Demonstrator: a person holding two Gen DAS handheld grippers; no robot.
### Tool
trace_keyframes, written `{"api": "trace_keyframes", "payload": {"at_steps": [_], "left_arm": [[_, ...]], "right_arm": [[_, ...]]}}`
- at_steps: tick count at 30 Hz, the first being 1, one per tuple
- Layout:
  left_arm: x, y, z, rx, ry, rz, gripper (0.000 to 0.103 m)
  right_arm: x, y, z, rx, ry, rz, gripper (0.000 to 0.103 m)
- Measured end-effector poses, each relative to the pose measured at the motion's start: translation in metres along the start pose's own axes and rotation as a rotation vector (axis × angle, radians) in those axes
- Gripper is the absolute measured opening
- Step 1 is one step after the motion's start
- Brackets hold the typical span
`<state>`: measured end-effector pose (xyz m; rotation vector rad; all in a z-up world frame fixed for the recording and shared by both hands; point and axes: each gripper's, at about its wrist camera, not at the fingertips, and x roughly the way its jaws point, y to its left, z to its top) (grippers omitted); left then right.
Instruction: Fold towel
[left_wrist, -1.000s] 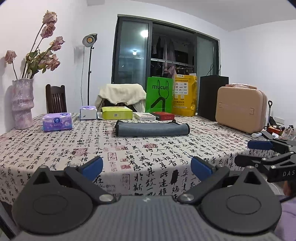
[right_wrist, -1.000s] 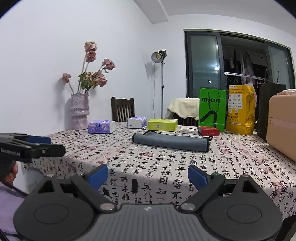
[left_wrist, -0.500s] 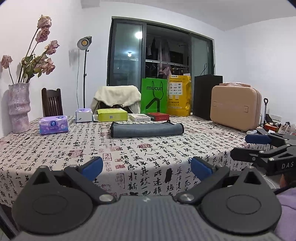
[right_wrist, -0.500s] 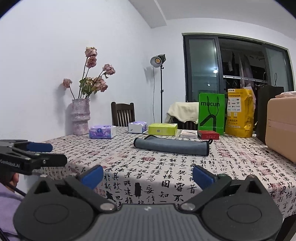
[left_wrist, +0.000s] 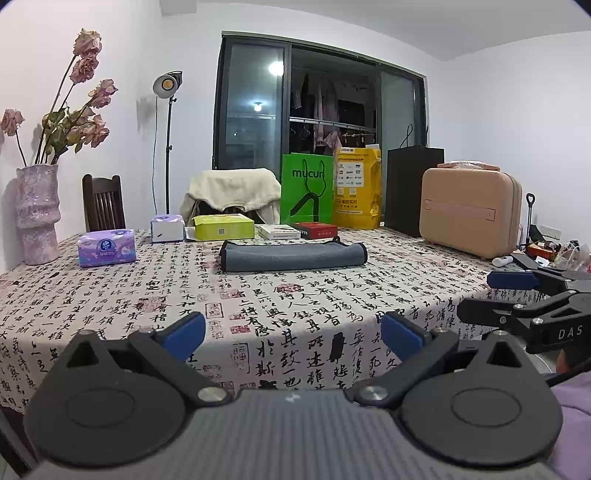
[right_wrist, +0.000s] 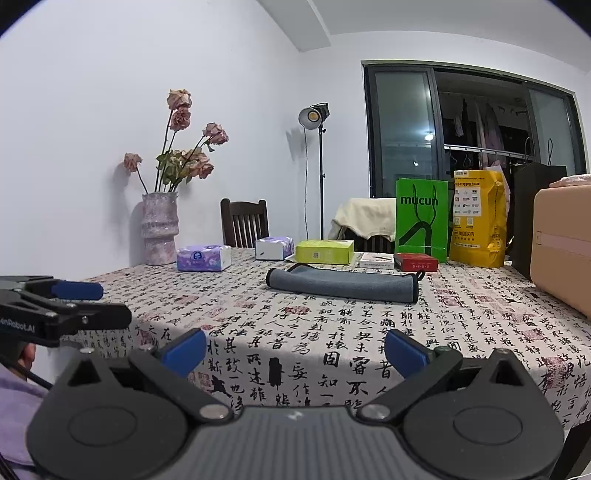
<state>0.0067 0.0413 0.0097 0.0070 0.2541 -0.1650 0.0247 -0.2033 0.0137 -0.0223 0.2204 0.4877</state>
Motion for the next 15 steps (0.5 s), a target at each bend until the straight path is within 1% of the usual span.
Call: {"api": "trace_keyframes", "payload": {"at_steps": [15], "left_arm": [[-0.0001, -0.0045, 0.0004, 0.006, -0.003, -0.003, 0.103]], "right_arm": [[-0.0016, 0.0027, 0.0018, -0.022, -0.023, -0.007, 0.103]]}}
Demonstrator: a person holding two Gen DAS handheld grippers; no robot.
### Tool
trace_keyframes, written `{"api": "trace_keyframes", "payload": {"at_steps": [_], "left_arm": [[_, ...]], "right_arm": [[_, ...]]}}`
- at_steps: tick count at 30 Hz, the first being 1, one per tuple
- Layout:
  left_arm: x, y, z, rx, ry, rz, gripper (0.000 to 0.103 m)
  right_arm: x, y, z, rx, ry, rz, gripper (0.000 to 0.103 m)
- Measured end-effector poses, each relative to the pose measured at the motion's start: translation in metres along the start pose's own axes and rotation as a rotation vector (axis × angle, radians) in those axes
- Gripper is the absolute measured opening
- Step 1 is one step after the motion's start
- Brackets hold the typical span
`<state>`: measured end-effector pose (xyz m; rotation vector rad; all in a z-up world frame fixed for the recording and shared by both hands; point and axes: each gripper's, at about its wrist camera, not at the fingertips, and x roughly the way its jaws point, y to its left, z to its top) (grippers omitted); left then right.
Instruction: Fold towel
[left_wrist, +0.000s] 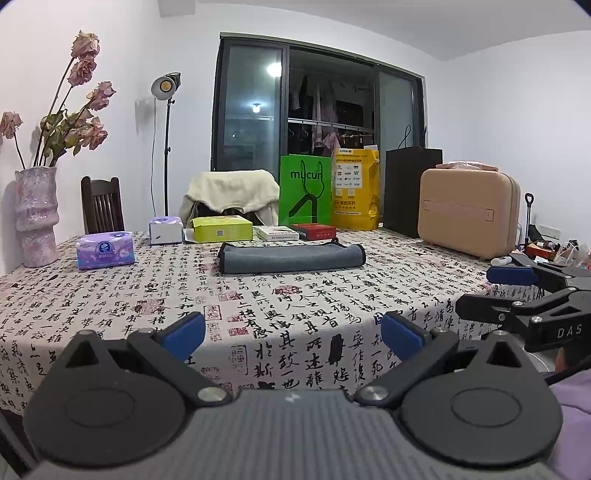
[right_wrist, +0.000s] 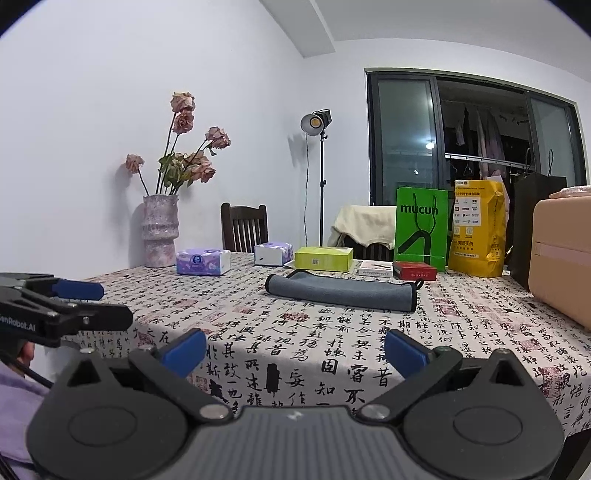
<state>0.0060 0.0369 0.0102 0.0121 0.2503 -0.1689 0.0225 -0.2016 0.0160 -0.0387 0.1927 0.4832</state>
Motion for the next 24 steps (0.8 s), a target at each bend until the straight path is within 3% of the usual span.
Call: {"api": "trace_keyframes", "payload": {"at_steps": [24], "left_arm": [[0.0032, 0.0001, -0.0021, -0.006, 0.009, -0.009, 0.103]], "right_arm": [[0.0002, -0.002, -0.0008, 0.007, -0.007, -0.011, 0.103]]}}
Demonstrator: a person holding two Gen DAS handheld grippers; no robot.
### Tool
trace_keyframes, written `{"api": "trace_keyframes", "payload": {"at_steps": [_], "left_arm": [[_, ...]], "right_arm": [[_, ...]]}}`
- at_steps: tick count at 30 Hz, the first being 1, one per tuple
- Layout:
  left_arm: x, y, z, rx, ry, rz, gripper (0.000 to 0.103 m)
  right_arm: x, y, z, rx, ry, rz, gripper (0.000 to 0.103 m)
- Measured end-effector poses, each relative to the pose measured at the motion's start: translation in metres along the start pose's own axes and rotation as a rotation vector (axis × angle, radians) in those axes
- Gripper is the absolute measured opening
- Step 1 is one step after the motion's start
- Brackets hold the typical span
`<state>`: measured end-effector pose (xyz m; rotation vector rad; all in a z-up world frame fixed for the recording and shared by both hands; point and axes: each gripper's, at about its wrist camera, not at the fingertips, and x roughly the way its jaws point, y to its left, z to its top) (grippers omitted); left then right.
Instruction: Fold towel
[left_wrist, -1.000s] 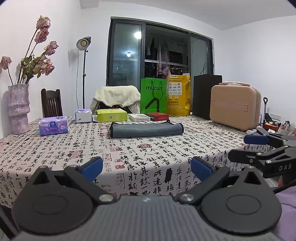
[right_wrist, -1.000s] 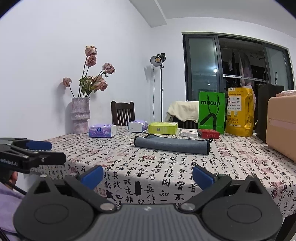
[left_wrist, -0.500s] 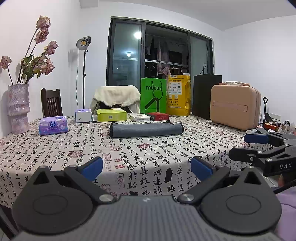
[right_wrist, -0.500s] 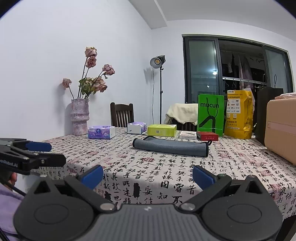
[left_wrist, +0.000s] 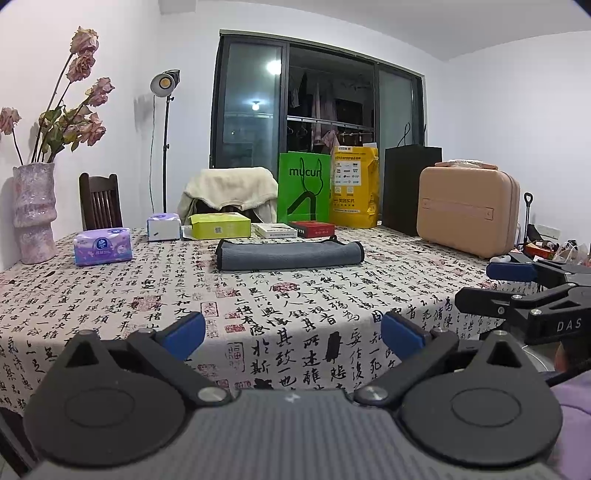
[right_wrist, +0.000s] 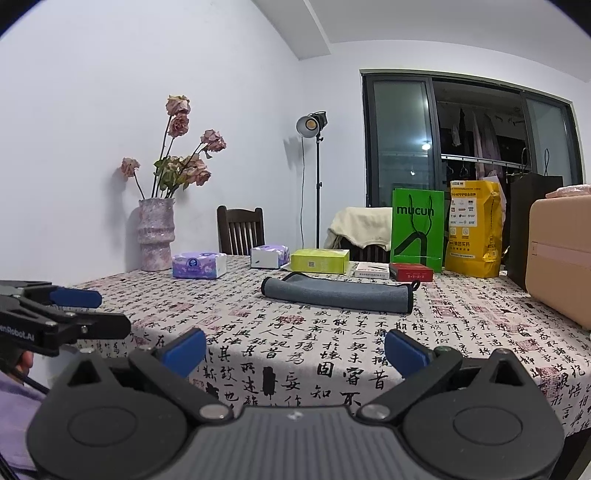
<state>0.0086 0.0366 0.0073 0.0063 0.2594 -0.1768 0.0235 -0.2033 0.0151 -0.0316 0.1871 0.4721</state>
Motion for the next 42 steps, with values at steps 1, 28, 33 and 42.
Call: {"api": "trace_keyframes", "payload": {"at_steps": [1, 28, 33, 42], "left_arm": [[0.0002, -0.0003, -0.0002, 0.0, 0.001, -0.003, 0.103], [-0.0038, -0.0031, 0.0016, 0.007, -0.031, -0.011, 0.103], [-0.0058, -0.0036, 0.002, 0.011, -0.038, -0.013, 0.103], [-0.0051, -0.0044, 0.0021, 0.02, -0.046, 0.002, 0.103]], "right_arm": [[0.0, 0.0, -0.0004, 0.0, 0.0, 0.0, 0.103], [0.0007, 0.0002, -0.0005, -0.001, -0.014, 0.003, 0.103], [0.0004, -0.0003, 0.0001, 0.0, -0.019, 0.006, 0.103], [-0.0008, -0.001, -0.0005, 0.005, -0.022, 0.004, 0.103]]}}
